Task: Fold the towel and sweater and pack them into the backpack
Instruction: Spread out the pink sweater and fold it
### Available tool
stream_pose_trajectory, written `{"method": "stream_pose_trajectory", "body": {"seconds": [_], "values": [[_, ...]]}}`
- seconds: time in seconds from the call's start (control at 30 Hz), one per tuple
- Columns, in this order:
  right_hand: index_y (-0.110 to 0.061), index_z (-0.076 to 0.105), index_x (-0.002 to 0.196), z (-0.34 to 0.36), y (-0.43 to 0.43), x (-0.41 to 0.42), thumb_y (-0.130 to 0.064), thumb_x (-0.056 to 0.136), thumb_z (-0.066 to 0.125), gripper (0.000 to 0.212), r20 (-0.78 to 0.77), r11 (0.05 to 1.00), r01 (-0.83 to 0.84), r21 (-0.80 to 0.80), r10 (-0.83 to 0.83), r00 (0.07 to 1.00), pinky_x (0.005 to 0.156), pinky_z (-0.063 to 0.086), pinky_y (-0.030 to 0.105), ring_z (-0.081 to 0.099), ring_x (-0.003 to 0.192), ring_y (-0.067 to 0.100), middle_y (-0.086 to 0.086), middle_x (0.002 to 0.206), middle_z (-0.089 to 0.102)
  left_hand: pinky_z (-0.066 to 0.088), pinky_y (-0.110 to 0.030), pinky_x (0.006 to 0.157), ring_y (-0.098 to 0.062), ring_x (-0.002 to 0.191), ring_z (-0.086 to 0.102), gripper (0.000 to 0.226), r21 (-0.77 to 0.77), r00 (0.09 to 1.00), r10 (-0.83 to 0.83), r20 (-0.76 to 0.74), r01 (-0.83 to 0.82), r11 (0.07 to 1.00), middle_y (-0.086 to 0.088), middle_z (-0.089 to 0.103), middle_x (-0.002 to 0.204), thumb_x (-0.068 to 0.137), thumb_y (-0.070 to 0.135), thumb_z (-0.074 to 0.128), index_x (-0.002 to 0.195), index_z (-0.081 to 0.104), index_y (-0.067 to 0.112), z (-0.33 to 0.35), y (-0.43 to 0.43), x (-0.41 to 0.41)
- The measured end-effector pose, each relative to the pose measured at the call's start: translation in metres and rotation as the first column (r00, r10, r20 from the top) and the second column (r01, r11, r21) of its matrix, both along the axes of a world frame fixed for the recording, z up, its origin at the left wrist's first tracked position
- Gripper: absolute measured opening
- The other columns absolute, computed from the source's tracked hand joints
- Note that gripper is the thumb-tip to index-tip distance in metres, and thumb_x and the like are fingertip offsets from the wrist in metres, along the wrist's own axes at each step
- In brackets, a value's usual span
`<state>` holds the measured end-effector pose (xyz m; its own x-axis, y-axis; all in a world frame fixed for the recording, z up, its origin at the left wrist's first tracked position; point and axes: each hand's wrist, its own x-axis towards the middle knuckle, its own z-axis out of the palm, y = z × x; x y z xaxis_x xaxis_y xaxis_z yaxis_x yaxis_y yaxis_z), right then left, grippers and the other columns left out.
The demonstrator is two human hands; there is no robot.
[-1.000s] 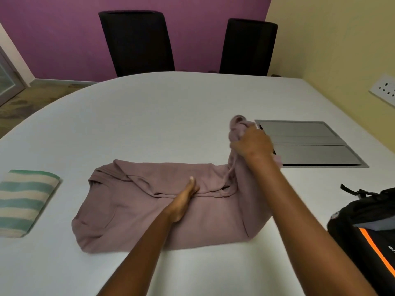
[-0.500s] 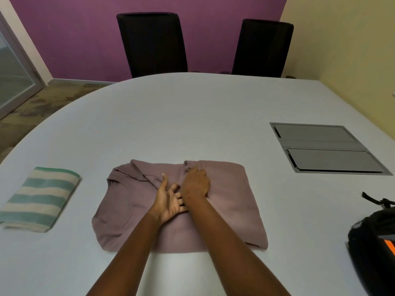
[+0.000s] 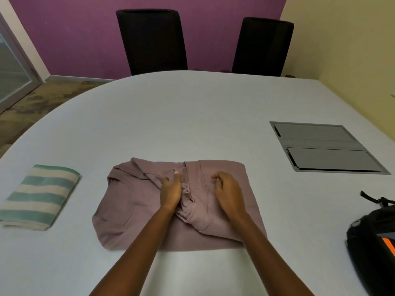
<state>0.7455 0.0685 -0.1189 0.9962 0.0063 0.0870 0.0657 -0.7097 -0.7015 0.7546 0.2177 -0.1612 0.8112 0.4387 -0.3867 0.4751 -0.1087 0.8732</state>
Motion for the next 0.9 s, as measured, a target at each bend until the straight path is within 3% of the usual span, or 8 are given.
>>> {"method": "stream_pose_trajectory", "body": {"seconds": [0.1, 0.17, 0.27, 0.4, 0.5, 0.63, 0.73, 0.9], "values": [[-0.007, 0.053, 0.126, -0.014, -0.003, -0.014, -0.041, 0.093, 0.027, 0.054, -0.076, 0.951, -0.201, -0.234, 0.188, 0.979, 0.099, 0.037, 0.029, 0.048, 0.123, 0.028, 0.013, 0.131, 0.053, 0.038, -0.041, 0.101, -0.034, 0.128, 0.041, 0.062, 0.254, 0.986, -0.101, 0.134, 0.064, 0.965, -0.016, 0.026, 0.148, 0.096, 0.043, 0.039, 0.147, 0.018, 0.014, 0.011, -0.004, -0.009], [-0.018, 0.034, 0.143, -0.026, 0.004, -0.019, -0.068, 0.082, 0.002, 0.086, -0.203, 0.883, -0.331, -0.333, 0.276, 0.94, 0.113, 0.019, 0.039, 0.02, 0.143, 0.022, 0.007, 0.152, 0.027, 0.039, -0.037, 0.1, -0.031, 0.126, 0.042, 0.061, 0.36, 0.954, -0.212, 0.211, 0.125, 0.924, -0.016, 0.027, 0.145, 0.096, 0.043, 0.042, 0.148, 0.019, 0.02, 0.011, -0.007, -0.013], [-0.027, 0.004, 0.149, -0.034, 0.016, -0.031, -0.069, 0.063, -0.017, 0.098, -0.286, 0.808, -0.418, -0.416, 0.32, 0.903, 0.115, -0.001, 0.049, -0.003, 0.146, 0.019, 0.002, 0.158, -0.001, 0.029, -0.04, 0.11, -0.028, 0.138, 0.028, 0.062, 0.543, 0.886, -0.433, 0.168, 0.284, 0.791, -0.014, 0.02, 0.152, 0.092, 0.047, 0.037, 0.148, 0.022, 0.024, -0.002, -0.008, -0.021], [-0.023, 0.054, 0.13, -0.055, 0.027, -0.04, -0.052, 0.095, -0.006, 0.075, -0.329, 0.727, -0.403, -0.556, 0.253, 0.91, 0.09, 0.046, 0.058, 0.053, 0.123, 0.024, 0.004, 0.136, 0.053, 0.017, -0.043, 0.115, -0.029, 0.144, 0.015, 0.076, 0.749, 0.847, -0.529, -0.048, 0.381, 0.542, -0.014, 0.009, 0.157, 0.081, 0.051, 0.009, 0.148, 0.021, 0.017, -0.02, 0.004, -0.031], [-0.028, 0.061, 0.122, -0.063, 0.027, -0.042, -0.051, 0.097, -0.001, 0.071, -0.327, 0.713, -0.395, -0.579, 0.241, 0.914, 0.087, 0.047, 0.052, 0.058, 0.117, 0.021, 0.001, 0.129, 0.059, 0.011, -0.045, 0.116, -0.024, 0.146, 0.003, 0.078, 0.687, 0.832, -0.478, -0.28, 0.522, 0.505, -0.006, -0.003, 0.159, 0.079, 0.051, -0.002, 0.15, 0.003, 0.019, -0.034, 0.015, -0.036], [-0.024, 0.032, 0.144, -0.046, 0.017, -0.036, -0.069, 0.081, -0.008, 0.088, -0.271, 0.81, -0.442, -0.384, 0.359, 0.893, 0.116, 0.009, 0.045, 0.015, 0.144, 0.018, 0.001, 0.156, 0.019, 0.012, -0.045, 0.116, -0.023, 0.146, 0.005, 0.06, 0.662, 0.81, -0.484, -0.33, 0.564, 0.493, -0.005, -0.003, 0.159, 0.099, 0.042, 0.021, 0.15, 0.0, 0.019, -0.029, 0.015, -0.034], [-0.012, 0.046, 0.136, -0.042, -0.004, -0.032, -0.049, 0.088, 0.022, 0.064, -0.097, 0.954, -0.238, -0.183, 0.224, 0.97, 0.114, 0.021, 0.034, 0.033, 0.136, 0.024, 0.01, 0.146, 0.037, 0.01, -0.046, 0.116, -0.024, 0.146, 0.005, 0.058, 0.694, 0.841, -0.453, -0.295, 0.515, 0.504, -0.008, 0.002, 0.158, 0.1, 0.039, 0.025, 0.15, 0.005, 0.018, -0.018, 0.012, -0.033], [-0.003, 0.045, 0.134, -0.038, -0.052, -0.016, -0.035, 0.091, 0.044, 0.053, -0.073, 0.986, 0.14, -0.094, -0.147, 0.986, 0.106, 0.034, 0.039, 0.044, 0.124, 0.034, 0.019, 0.136, 0.045, 0.008, -0.044, 0.117, -0.025, 0.146, 0.005, 0.062, 0.739, 0.89, -0.432, -0.148, 0.39, 0.55, -0.011, 0.01, 0.157, 0.097, 0.047, 0.018, 0.15, 0.011, 0.016, -0.002, -0.005, -0.041]]}}
